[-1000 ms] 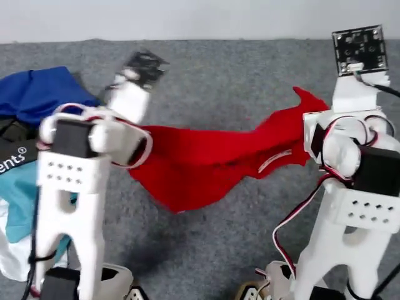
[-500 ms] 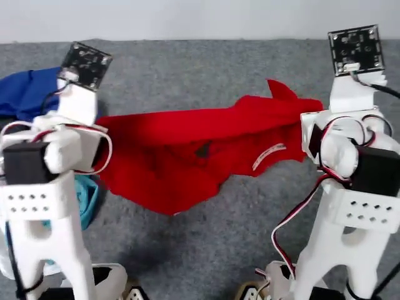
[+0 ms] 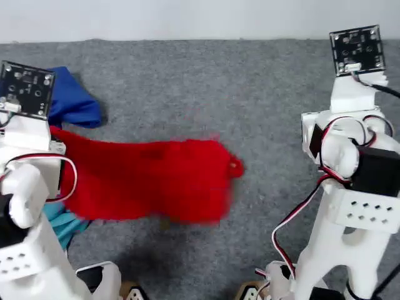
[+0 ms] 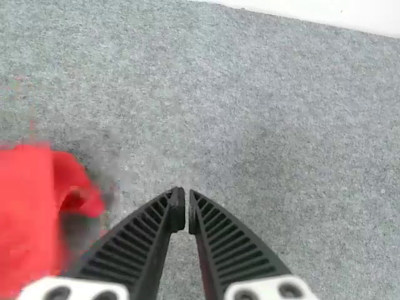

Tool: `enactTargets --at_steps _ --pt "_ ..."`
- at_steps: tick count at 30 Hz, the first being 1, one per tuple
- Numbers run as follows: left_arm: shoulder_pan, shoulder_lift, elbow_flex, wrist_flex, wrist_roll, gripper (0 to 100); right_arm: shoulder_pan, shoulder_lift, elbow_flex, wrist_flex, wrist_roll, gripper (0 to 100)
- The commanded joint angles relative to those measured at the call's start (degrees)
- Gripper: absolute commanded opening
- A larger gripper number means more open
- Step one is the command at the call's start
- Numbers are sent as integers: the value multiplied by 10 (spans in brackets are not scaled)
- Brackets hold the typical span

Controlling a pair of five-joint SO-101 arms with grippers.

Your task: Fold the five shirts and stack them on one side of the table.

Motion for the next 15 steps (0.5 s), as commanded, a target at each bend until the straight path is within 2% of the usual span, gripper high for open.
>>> enactTargets --at_steps 1,5,9,12,15 --pt "-3 -9 -11 -1 -5 17 0 -4 -3 -9 7 9" --pt "3 -9 5 0 -4 17 -1 -3 -2 -9 7 9" --pt "59 -11 65 -3 -2 18 -11 -2 33 -34 7 11" --pt "115 -8 107 -6 -2 18 -68 -2 105 -87 7 12" --pt "139 -9 141 -27 -1 18 -179 -1 196 -145 7 36"
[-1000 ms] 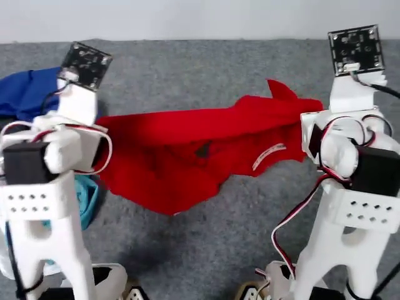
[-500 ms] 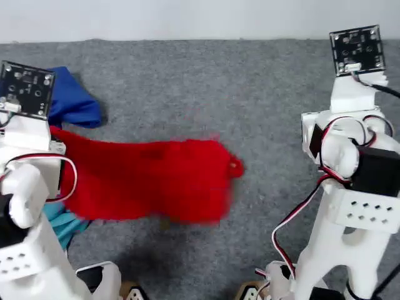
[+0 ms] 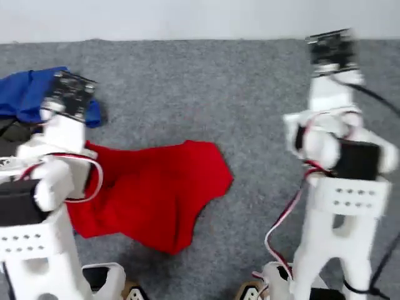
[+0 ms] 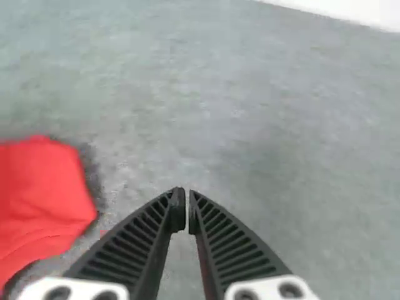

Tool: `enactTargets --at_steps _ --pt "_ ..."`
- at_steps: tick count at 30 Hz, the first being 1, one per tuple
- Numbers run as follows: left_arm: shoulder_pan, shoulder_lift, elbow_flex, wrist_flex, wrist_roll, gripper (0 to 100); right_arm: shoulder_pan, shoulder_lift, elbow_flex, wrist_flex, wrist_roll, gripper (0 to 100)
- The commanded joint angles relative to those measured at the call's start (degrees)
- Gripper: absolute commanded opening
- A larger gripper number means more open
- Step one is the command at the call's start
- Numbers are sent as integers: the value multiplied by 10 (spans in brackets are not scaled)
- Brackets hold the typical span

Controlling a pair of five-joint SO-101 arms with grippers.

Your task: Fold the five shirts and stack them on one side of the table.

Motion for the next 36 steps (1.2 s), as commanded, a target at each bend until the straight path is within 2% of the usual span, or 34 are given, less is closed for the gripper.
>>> enactTargets --at_steps 1,6,11,17,36 --pt "25 -6 27 -21 -1 18 -138 2 96 -71 6 62" --pt "24 -10 41 -23 -1 18 -320 76 212 -164 6 255" --pt "24 -10 41 -15 -1 18 -408 187 230 -225 5 273" --pt "24 -10 41 -2 -2 18 -441 293 222 -297 5 236" --pt "27 -11 50 -2 -1 18 -463 479 49 -269 4 226"
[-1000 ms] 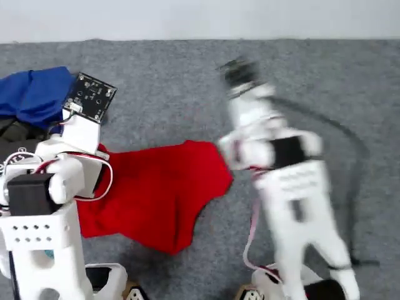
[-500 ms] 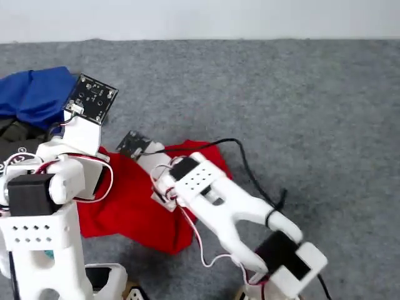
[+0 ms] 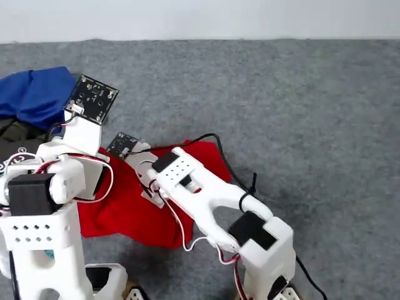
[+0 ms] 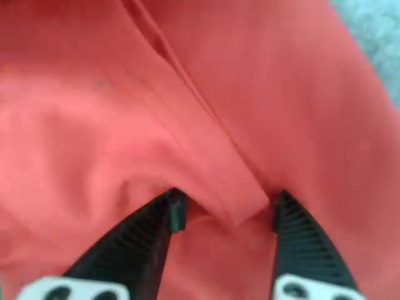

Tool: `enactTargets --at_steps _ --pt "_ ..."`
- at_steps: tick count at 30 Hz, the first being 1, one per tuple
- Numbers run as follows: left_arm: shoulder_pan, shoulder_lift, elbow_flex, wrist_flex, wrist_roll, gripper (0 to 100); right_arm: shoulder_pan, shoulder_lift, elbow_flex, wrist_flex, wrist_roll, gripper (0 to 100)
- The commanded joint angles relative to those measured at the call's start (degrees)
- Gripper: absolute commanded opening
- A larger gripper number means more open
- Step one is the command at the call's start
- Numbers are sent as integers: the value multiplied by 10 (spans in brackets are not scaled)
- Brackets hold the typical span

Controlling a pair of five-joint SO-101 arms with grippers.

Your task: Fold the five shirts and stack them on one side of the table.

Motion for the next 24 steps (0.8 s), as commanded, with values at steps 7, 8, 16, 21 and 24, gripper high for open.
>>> enactTargets --at_steps 7,8,16,21,24 --pt "8 -10 34 -3 -2 18 -21 -2 -33 7 5 224" --pt "8 -10 34 -3 -2 18 -23 -2 -33 7 5 212" --pt "8 -10 35 -3 -2 18 -25 -1 -33 1 30 54" --pt "8 -10 35 -3 -2 18 -22 -2 -55 13 55 10" --pt "8 -10 36 -3 -2 18 -10 -2 -94 56 55 9"
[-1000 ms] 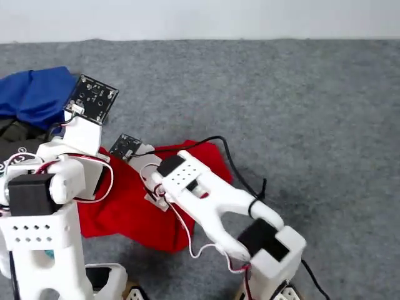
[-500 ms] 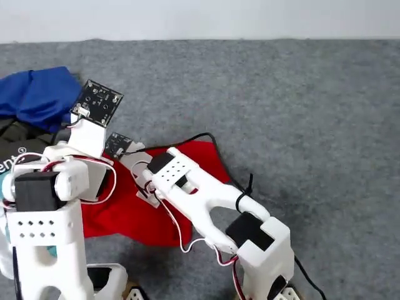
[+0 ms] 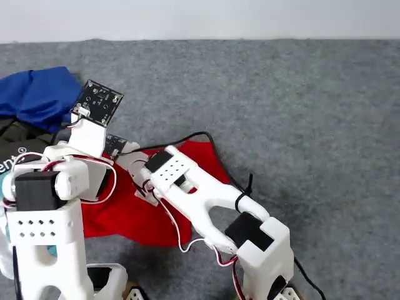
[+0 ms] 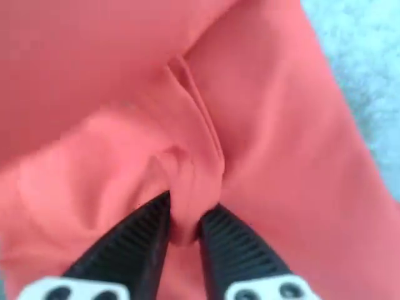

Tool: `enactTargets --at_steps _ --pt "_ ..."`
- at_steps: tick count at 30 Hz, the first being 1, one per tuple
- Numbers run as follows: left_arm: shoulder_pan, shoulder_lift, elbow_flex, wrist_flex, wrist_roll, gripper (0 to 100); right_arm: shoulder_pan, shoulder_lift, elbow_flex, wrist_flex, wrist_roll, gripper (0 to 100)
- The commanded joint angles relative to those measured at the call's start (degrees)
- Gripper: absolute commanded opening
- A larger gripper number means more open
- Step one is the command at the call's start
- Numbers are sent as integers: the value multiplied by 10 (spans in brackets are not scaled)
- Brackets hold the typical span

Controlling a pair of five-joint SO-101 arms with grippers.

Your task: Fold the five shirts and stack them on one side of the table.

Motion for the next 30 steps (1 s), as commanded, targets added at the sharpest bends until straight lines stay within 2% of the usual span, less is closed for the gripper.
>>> enactTargets --at_steps 1,6,17,27,30 --pt "4 -10 2 -3 -2 18 13 -4 -63 51 6 9" --pt "4 -10 2 -3 -2 18 65 -4 -150 152 8 9" --pt "2 -10 2 -2 -2 18 245 -4 -242 302 9 9" --pt "0 -9 3 -2 -2 18 379 -20 -244 326 10 9" --pt "0 -7 3 -2 -2 18 411 -46 -240 326 30 9"
